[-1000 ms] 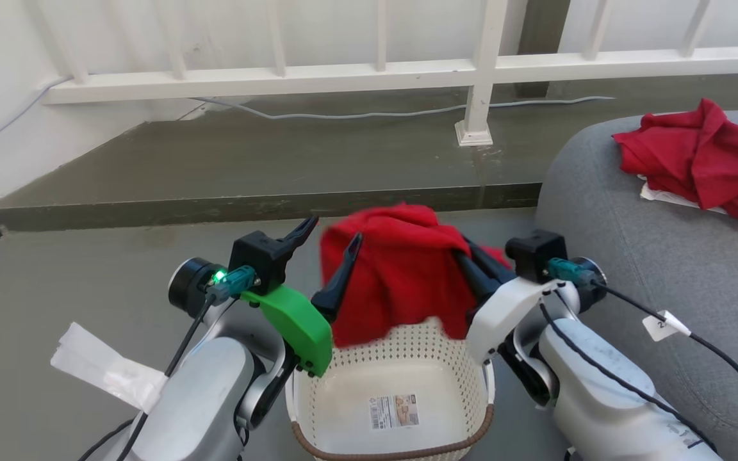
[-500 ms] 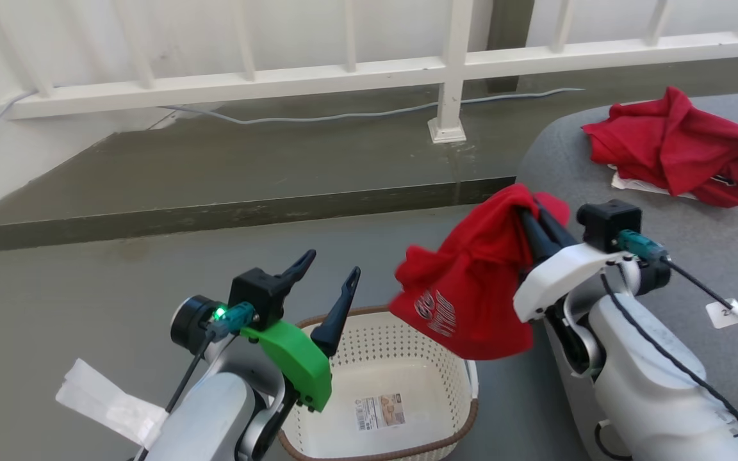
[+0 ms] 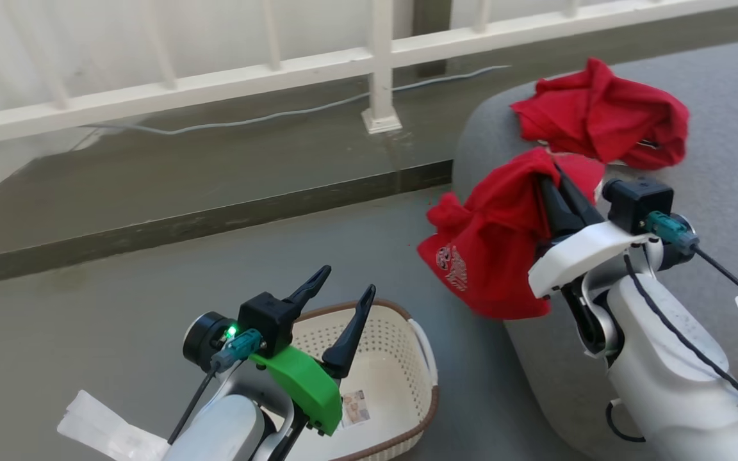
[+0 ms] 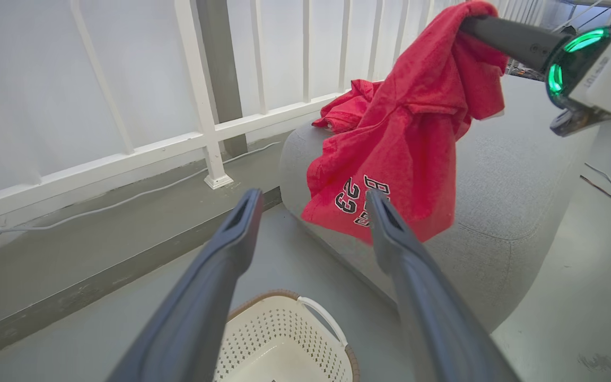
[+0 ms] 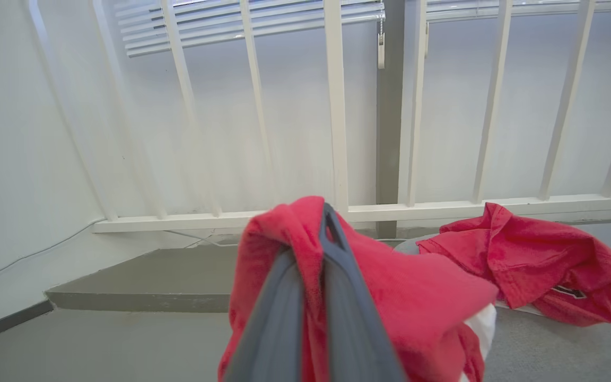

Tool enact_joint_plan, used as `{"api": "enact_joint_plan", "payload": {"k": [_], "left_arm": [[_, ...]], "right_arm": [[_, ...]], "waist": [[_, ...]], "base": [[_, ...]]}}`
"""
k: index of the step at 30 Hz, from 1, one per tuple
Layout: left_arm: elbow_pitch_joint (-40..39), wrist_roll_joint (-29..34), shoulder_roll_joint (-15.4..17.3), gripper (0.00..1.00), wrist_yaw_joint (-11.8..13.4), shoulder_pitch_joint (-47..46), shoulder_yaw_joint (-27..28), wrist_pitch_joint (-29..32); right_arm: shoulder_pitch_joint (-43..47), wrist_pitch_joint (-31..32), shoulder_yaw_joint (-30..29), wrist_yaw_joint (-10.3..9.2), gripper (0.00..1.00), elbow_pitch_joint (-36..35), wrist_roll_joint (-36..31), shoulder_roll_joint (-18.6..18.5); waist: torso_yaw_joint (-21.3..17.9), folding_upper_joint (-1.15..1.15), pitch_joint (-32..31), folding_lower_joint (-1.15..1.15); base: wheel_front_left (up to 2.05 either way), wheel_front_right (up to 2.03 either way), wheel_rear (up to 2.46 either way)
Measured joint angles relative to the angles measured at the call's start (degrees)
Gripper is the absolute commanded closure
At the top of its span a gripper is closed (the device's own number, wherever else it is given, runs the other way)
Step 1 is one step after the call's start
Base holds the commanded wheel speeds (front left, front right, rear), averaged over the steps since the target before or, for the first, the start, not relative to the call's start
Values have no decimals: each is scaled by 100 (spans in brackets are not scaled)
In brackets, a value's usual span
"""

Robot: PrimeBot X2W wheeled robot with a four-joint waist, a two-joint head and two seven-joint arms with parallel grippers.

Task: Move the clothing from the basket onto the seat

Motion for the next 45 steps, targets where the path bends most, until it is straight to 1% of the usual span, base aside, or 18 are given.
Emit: {"api": "enact_joint_plan", "payload": {"k": [2,3,8,18,22,28,31,34,40,45], "left_arm": [[-25,10,-5,0,0,1,-13,-22],[-25,10,-5,0,0,1,-13,-22],[-96,44,-12,0,-1,3,-42,-75],[-235,104,-1,0,3,3,-147,-66],[-313,275,-1,0,3,-4,-197,8],[-375,320,3,0,0,-43,-285,124],[-408,357,32,0,0,-124,-292,194],[-501,403,68,0,2,-231,-289,293],[-745,457,157,0,2,-508,-287,468],[-920,652,235,0,2,-701,-297,641]], "right_arm": [[11,0,-66,-7,100,-86,-2,-37],[11,0,-66,-7,100,-86,-2,-37],[129,-5,-241,-94,100,-258,-45,-154],[244,-5,-410,-92,100,-477,-43,-205],[243,-7,-620,-94,100,-619,-19,-200],[212,-7,-935,-101,100,-715,69,-178],[27,-7,-1057,-102,100,-733,78,-185],[-421,-7,-1196,-102,100,-795,79,-204],[-1597,-8,-1536,-108,100,-839,213,-279],[-2533,0,-1844,-156,100,-717,232,-591]], "waist": [[-147,0,25,0],[-147,0,25,0],[-527,0,98,0],[-1282,0,313,0],[-1469,0,492,0],[-1567,0,845,0],[-1564,0,1026,0],[-1536,0,1215,0],[-1428,0,1641,0],[-1283,0,2011,0]], "base": [[0,0,0],[0,0,0],[0,0,0],[0,0,0],[0,0,0],[0,0,0],[0,0,0],[0,0,0],[0,0,0],[0,0,0]]}}
